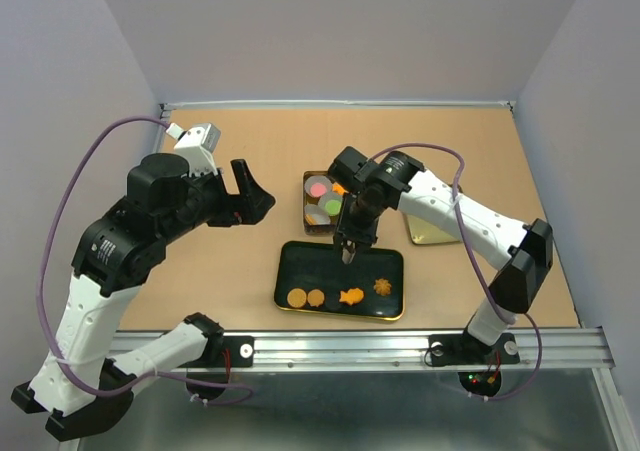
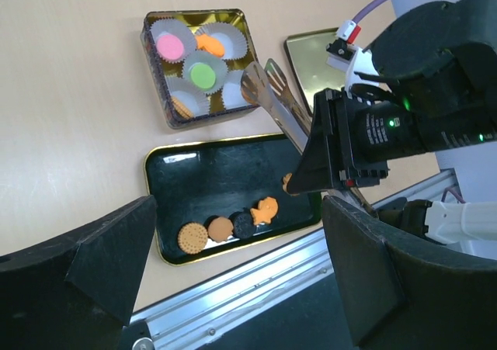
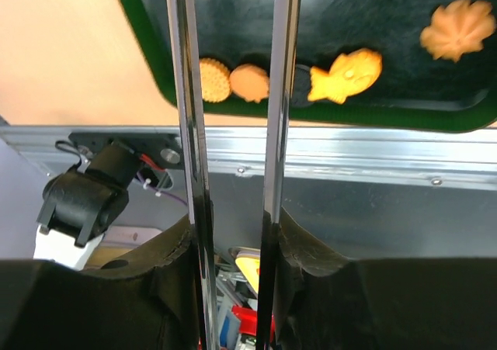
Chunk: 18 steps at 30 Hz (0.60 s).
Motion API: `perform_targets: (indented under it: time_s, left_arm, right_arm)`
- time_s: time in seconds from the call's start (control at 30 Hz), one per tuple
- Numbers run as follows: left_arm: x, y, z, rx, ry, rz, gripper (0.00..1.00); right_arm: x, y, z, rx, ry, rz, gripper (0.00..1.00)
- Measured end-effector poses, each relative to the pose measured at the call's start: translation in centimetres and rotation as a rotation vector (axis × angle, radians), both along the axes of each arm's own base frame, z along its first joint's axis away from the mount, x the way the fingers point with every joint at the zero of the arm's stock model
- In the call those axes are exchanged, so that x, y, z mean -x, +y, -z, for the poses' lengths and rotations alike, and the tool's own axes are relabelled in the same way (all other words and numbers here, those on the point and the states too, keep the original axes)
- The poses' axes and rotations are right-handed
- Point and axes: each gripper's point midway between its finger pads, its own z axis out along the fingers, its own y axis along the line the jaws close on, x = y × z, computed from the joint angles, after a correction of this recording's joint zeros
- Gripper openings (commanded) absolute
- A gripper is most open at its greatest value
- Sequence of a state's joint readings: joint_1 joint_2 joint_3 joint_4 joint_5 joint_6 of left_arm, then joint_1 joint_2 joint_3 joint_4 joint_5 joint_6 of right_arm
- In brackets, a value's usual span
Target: Pack the cookies
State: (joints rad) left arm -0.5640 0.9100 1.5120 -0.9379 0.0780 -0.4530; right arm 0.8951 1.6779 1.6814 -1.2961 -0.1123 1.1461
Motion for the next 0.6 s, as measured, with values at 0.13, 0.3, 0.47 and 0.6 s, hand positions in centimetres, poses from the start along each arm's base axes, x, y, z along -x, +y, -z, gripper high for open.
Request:
perform_targets:
  time_s: [0.13,0.3,0.47,0.6]
  left_arm:
    - [-0.1,0.3,0.0,-0.022,-0.005,-0.003,0.99]
    - [-0.2,0.6,0.3,-0.050,-0.006,-0.009,0.99]
    - [-0.4,0.6,0.6,-0.070,-0.004,-0.004,0.99]
    - [-0.5,0.7,0.8,-0.082,-0.003,-0.002,0.99]
  right_arm:
    - [-1.6,-1.1,0.9,0.027,0.008,0.008,0.37]
    - [-2.6,-1.6,2.1,0.055,0.022,0.001,0.37]
    - [-2.8,-1.2,3.4,0.067,0.050,-0.024,0.37]
    - [-3.0,-0.7,3.8,0.055,0.051,-0.035,0.37]
